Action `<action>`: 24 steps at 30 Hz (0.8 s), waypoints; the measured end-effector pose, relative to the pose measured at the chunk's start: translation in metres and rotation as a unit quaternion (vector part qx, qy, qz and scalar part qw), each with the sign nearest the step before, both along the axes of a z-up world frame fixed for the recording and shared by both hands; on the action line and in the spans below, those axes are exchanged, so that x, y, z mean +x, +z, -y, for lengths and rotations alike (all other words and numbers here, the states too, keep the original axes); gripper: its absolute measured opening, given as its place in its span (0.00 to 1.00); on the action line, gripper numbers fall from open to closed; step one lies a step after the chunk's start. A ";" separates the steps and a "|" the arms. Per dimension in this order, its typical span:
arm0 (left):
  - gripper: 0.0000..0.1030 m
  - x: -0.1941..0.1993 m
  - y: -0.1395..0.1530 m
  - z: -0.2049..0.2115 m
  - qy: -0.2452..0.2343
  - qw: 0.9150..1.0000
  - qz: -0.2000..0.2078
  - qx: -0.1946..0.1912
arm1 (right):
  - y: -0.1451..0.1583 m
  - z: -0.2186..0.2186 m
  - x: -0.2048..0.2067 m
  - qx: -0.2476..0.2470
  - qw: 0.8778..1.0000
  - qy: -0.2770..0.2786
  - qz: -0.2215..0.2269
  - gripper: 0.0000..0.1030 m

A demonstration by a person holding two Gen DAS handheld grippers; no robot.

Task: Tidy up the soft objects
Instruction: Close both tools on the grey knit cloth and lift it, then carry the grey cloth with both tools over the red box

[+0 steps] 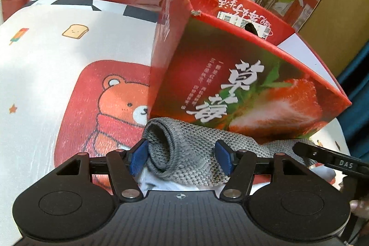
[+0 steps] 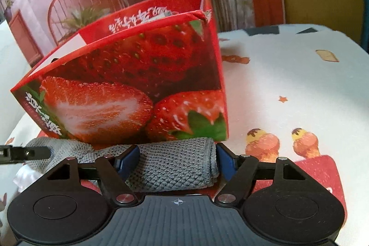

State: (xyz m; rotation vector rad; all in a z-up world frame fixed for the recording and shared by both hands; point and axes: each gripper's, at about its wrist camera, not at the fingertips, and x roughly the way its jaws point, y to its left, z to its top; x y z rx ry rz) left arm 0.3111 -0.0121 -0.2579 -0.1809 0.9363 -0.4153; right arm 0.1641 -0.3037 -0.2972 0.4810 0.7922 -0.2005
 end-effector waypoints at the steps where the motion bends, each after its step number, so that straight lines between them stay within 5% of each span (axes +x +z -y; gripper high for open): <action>1: 0.59 0.002 0.000 0.002 0.000 1.000 0.000 0.003 | 0.001 0.002 0.002 0.007 1.000 0.000 -0.007 0.67; 6: 0.18 -0.001 0.004 0.013 -0.019 1.000 0.019 0.016 | 0.006 0.021 0.009 0.085 0.996 -0.025 -0.034 0.64; 10: 0.17 -0.013 0.018 0.010 -0.027 0.998 0.057 0.005 | 0.006 0.034 0.007 0.130 0.989 -0.045 -0.051 0.27; 17: 0.16 -0.039 0.043 0.013 -0.039 0.993 0.111 0.014 | 0.024 0.017 -0.005 0.124 0.992 -0.018 -0.025 0.17; 24: 0.16 -0.064 0.084 0.012 -0.033 0.983 0.182 0.002 | 0.075 0.001 -0.010 0.081 0.996 0.024 0.028 0.15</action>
